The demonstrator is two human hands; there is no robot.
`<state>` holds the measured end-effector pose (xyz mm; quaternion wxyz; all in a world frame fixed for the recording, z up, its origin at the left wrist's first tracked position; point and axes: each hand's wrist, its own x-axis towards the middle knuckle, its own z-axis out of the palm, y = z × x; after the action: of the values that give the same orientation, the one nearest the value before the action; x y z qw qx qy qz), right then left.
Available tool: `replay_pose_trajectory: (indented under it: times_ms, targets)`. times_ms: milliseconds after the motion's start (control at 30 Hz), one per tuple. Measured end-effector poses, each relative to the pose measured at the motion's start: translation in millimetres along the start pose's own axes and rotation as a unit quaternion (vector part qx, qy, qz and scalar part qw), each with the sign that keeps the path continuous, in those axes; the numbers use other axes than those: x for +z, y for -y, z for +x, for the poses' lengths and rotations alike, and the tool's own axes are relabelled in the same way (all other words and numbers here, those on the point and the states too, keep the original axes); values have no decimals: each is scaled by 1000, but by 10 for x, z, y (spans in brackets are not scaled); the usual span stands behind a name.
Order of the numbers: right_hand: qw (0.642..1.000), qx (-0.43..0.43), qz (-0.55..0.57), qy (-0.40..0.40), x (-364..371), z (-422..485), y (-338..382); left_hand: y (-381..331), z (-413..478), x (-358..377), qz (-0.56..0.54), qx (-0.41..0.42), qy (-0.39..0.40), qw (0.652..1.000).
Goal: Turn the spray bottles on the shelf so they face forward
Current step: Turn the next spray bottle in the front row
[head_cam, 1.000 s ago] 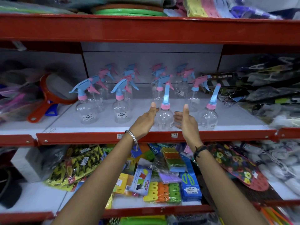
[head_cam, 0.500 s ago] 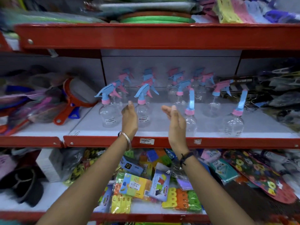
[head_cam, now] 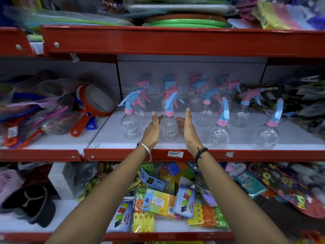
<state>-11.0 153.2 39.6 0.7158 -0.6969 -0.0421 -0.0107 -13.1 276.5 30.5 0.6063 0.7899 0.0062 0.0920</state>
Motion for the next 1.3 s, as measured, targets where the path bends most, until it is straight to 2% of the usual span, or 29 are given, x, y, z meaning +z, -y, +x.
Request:
replay_pose_trajectory:
  times_ms: [267,567,633,733,800,900,967,1067,1200,1300]
  targets:
    - [997,-29,-42,-53,-122,-142,-161,45,-319,-30,13,20,30,999]
    - [997,-14,-51,-64,-158,-262,-223,-28,-520,-73,-2,-3,6,1000]
    - [990,-41,-46,-123,-124,-333,-236,15,-554,-112,-21,-1,-36,999]
    - [970,-147,4,-193,-23,-513,-197,110,-564,-249,-75,28,-162,984]
    - [958,-222,21,-180,102,-639,-163,141,-545,-410,-115,30,-250,961]
    - [954,-283,25,-95,408,-745,-119,203,-392,-716,-151,12,-316,936]
    - [960,-277,23,-47,642,-730,-110,240,-284,-887,-160,0,-316,935]
    - [972,-232,-14,-31,982,-566,-130,307,-149,-1077,-134,-3,-278,951]
    - [988,-131,-68,-50,1259,-313,-66,337,-5,-1190,-94,-27,-162,982]
    - [990,-69,-123,6,1330,-212,41,335,41,-1195,-82,-53,-113,989]
